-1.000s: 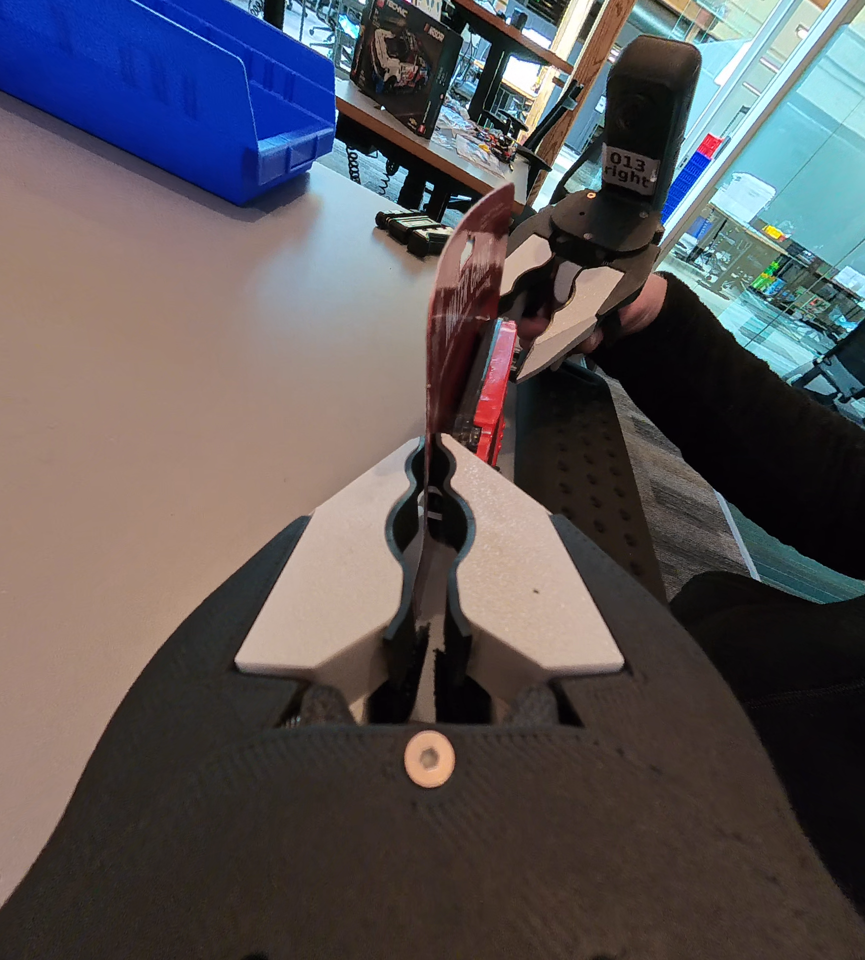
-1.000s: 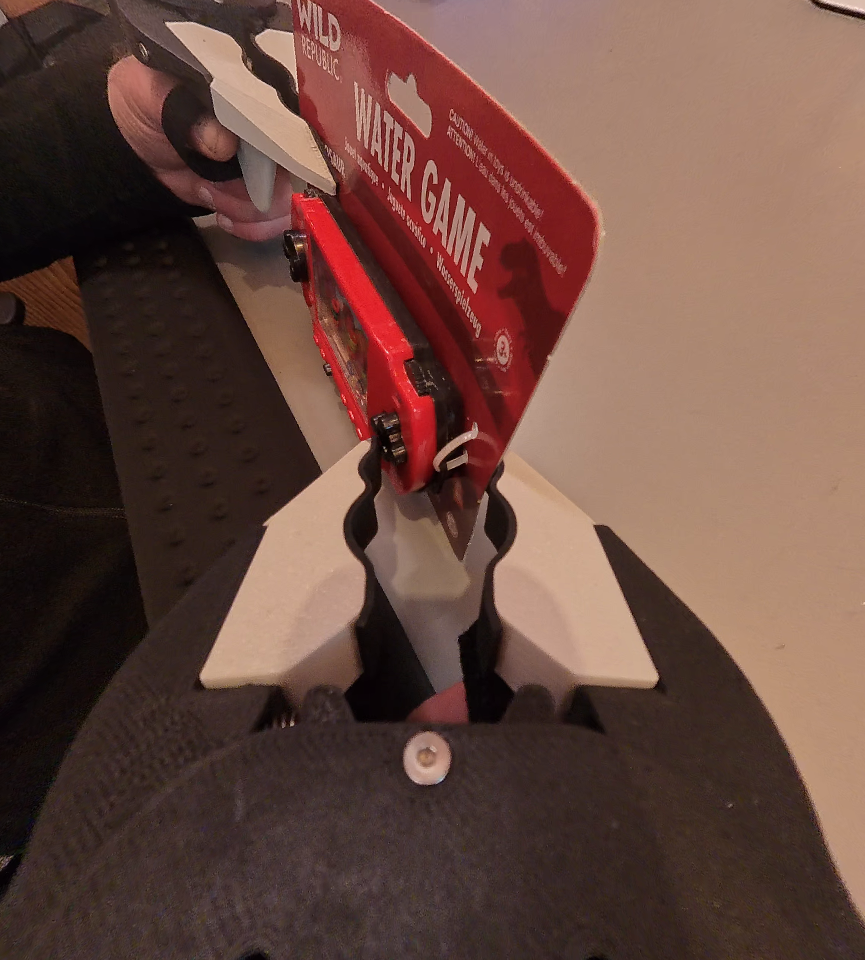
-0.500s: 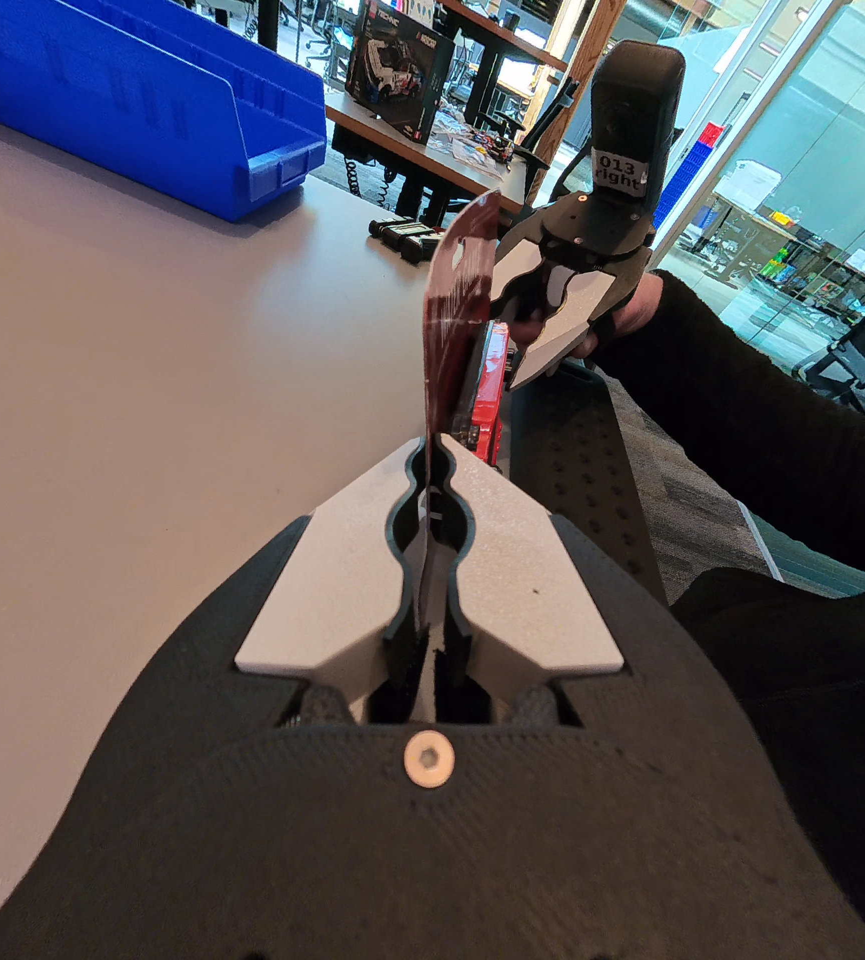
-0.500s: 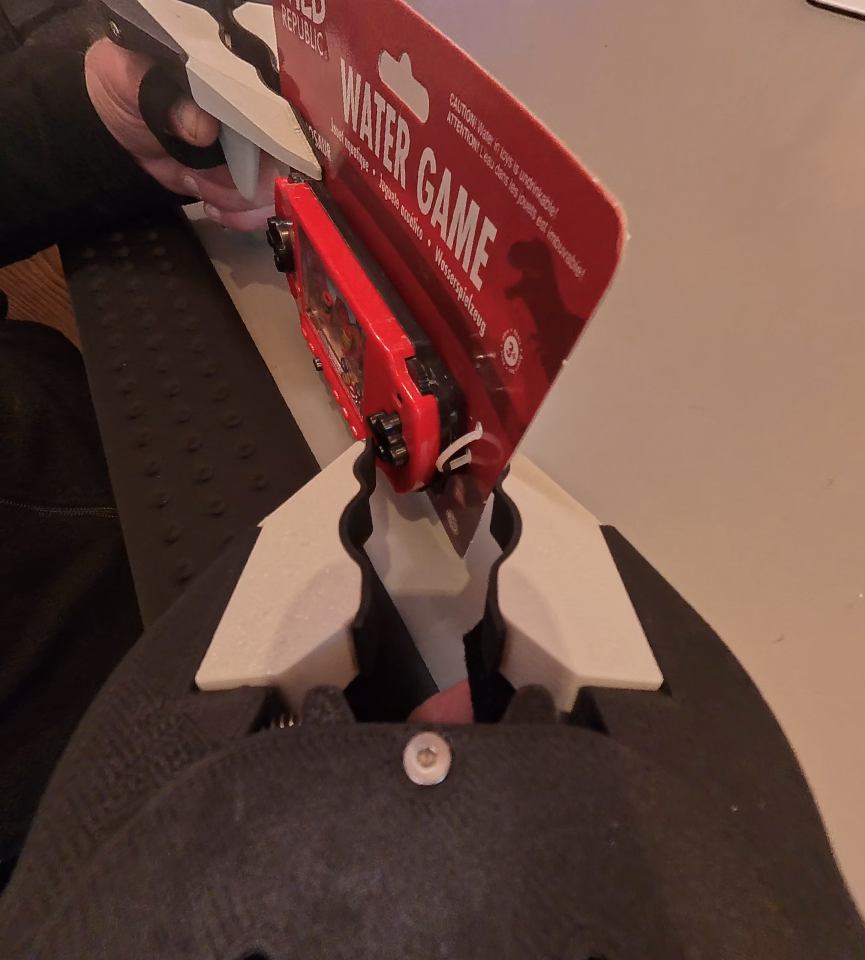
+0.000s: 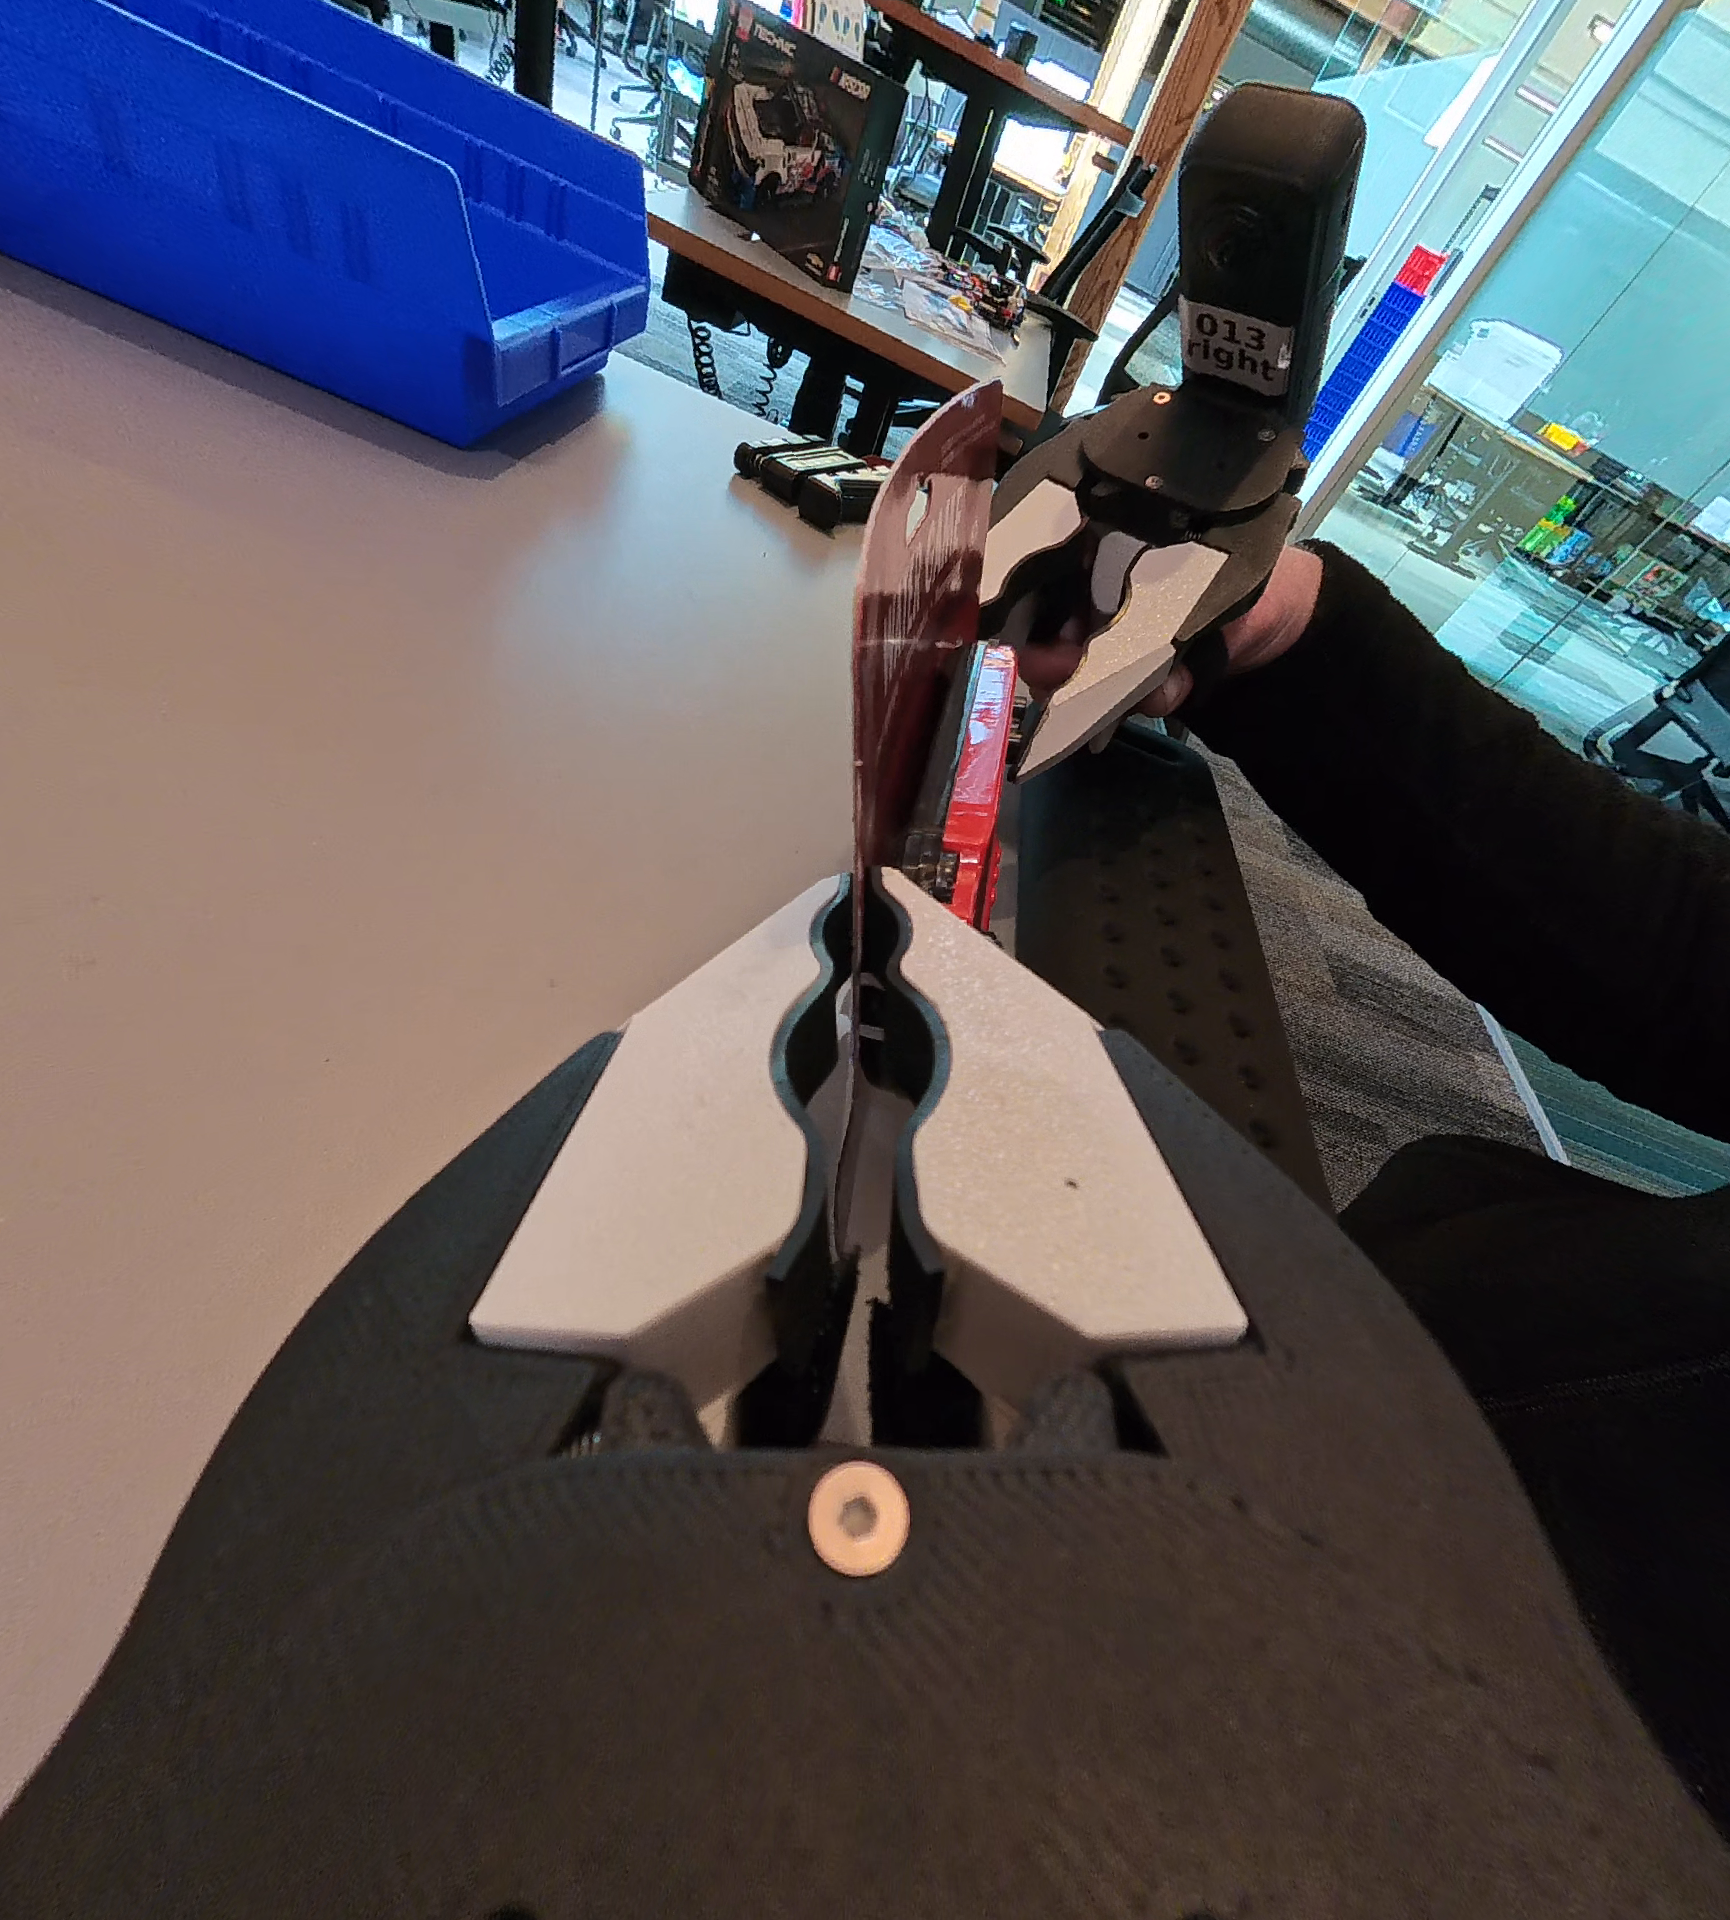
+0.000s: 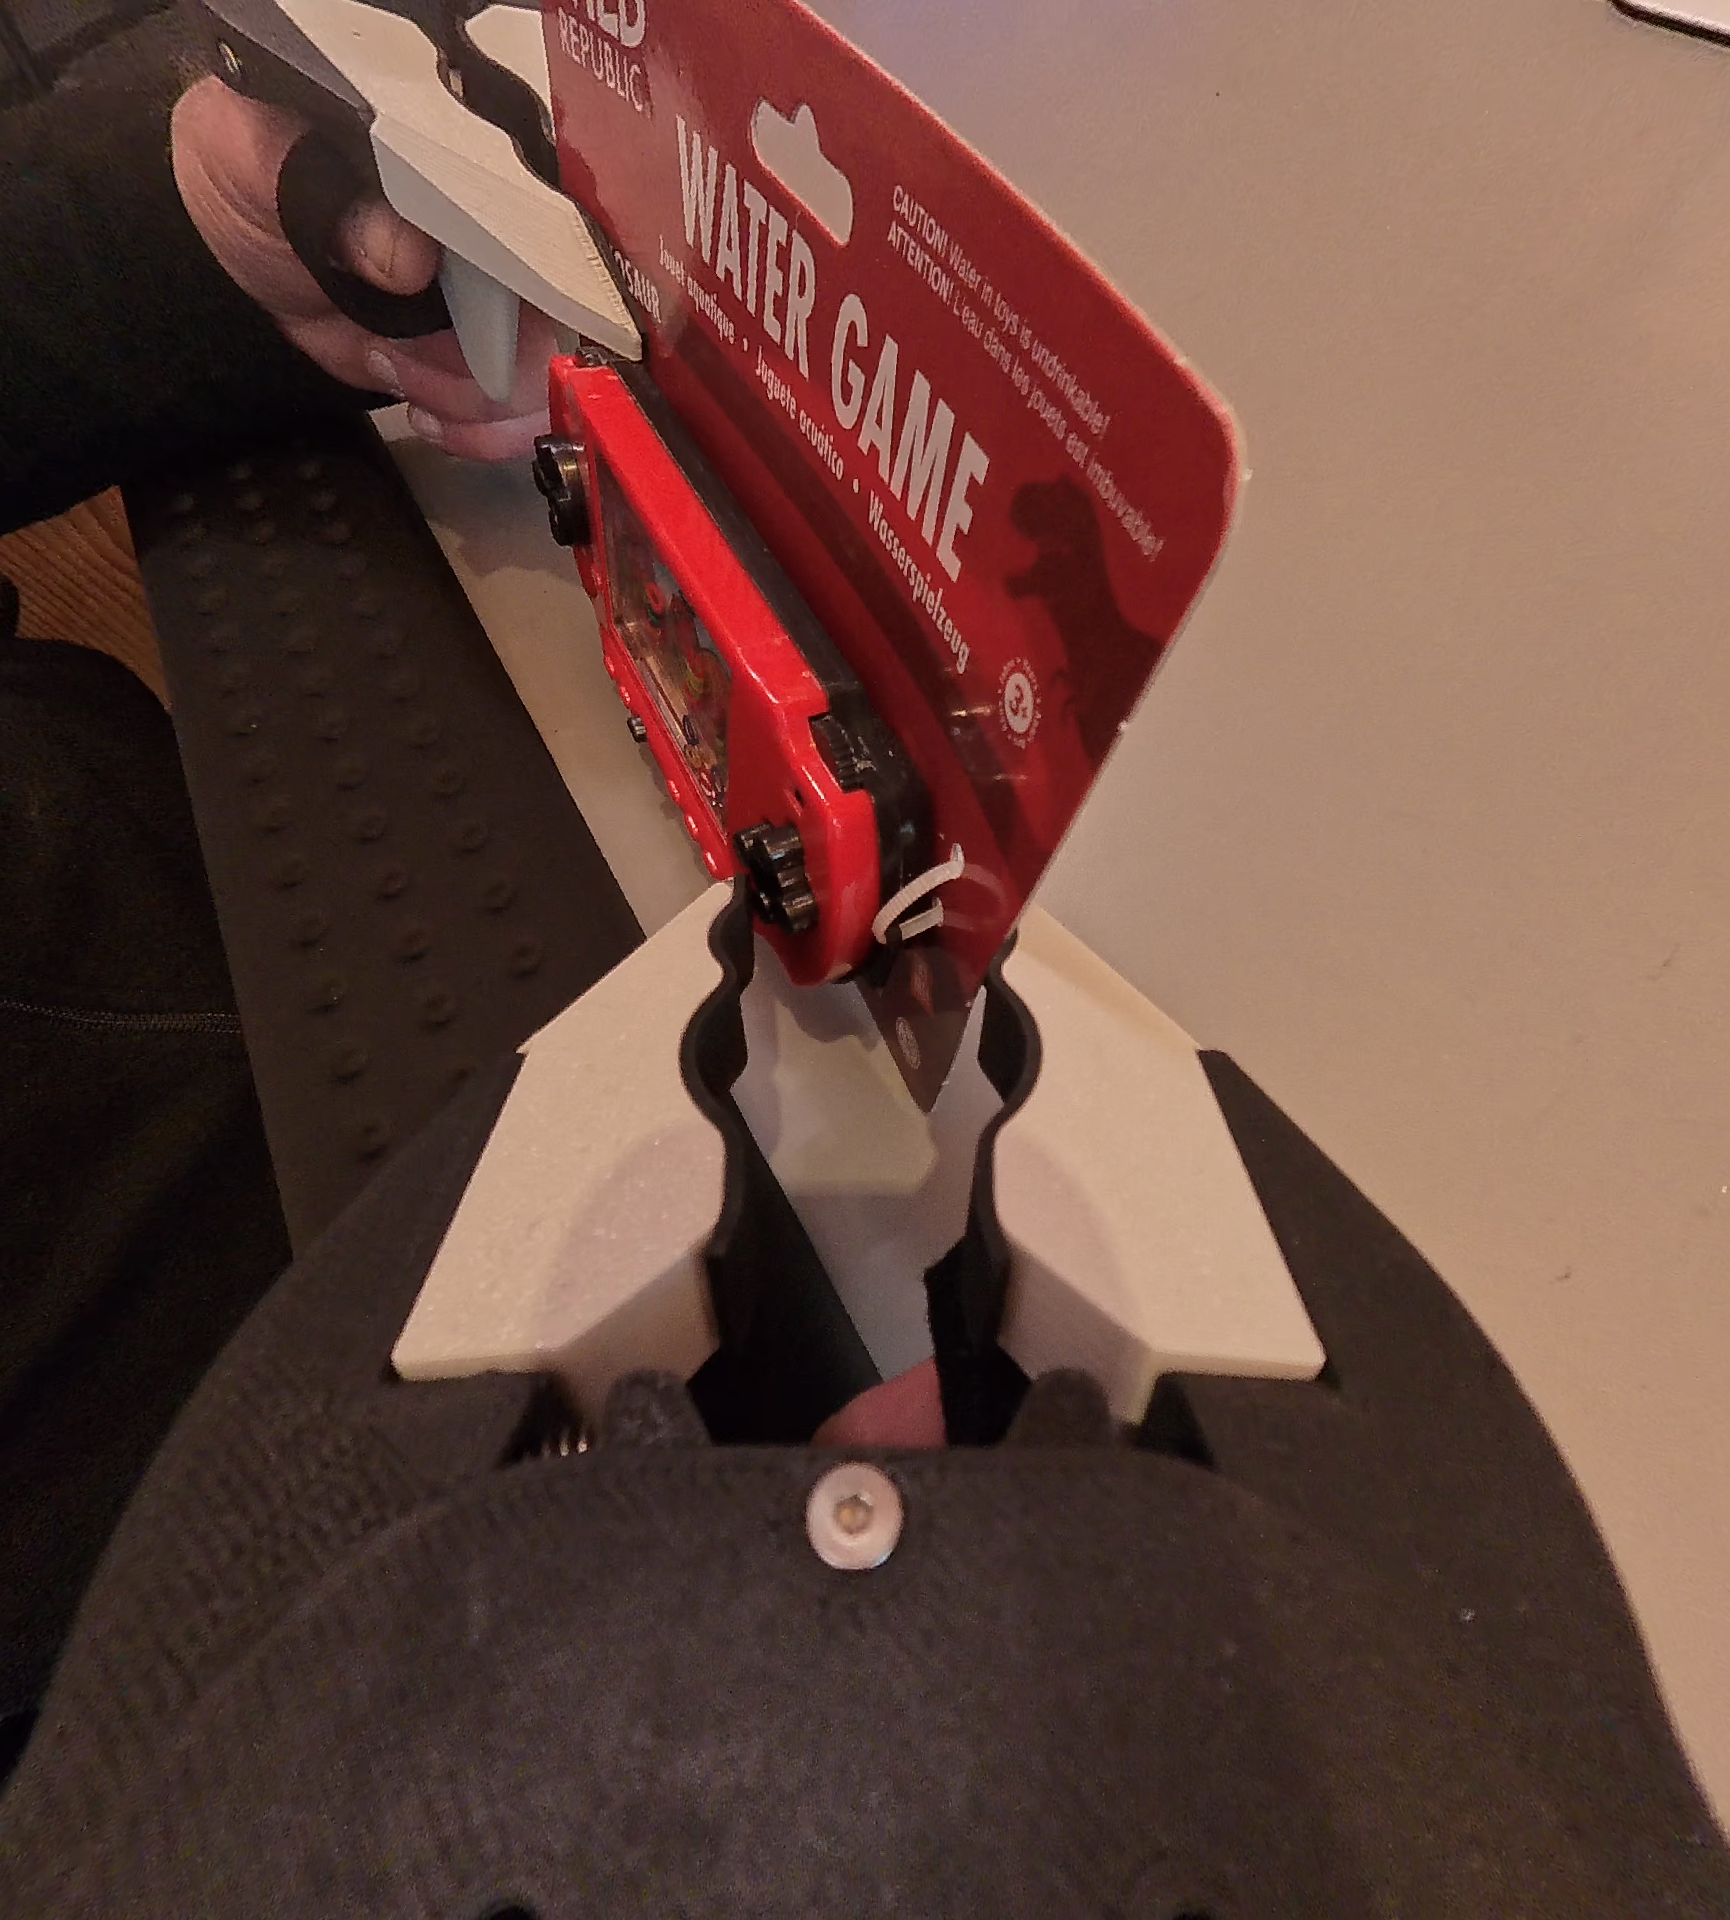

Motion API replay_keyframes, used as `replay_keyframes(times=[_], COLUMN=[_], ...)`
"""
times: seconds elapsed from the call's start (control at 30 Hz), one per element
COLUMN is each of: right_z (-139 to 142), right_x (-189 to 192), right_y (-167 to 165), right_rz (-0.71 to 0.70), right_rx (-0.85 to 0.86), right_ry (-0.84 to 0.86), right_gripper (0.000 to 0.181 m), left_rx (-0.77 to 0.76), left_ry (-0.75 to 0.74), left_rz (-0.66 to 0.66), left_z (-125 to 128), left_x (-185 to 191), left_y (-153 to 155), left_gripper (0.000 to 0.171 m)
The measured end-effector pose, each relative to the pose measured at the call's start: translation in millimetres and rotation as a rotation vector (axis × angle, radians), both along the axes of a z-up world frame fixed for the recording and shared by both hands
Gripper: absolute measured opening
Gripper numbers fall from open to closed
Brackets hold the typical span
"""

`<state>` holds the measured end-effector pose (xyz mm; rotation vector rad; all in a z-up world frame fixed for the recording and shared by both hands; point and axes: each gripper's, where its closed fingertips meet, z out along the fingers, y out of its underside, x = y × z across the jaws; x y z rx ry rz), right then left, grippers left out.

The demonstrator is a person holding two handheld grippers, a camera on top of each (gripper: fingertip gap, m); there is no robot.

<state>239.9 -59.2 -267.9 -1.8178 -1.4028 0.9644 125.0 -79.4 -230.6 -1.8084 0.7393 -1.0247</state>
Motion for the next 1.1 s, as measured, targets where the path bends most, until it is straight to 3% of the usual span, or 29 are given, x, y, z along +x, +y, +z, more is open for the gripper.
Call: replay_keyframes(times=[0.43, 0.67, 1.1], right_z=[-0.4, 0.5, 3.2], right_x=[1.5, 1.3, 4.2], right_y=[0.1, 1.1, 1.5], right_rz=[-0.004, -0.013, -0.012], right_rx=[-0.002, -0.008, -0.052], right_ry=[-0.002, 0.005, 0.035], right_gripper=[0.035, 0.046, 0.039], left_rx=[-0.001, -0.007, -0.044], left_ry=[0.012, 0.022, 0.074], left_rz=[-0.006, -0.003, -0.002], left_z=[3.7, 3.4, 13.1], left_x=[2.4, 3.7, 6.6], left_y=[-2.6, -2.2, 2.6], left_gripper=[0.000, 0.000, 0.000])
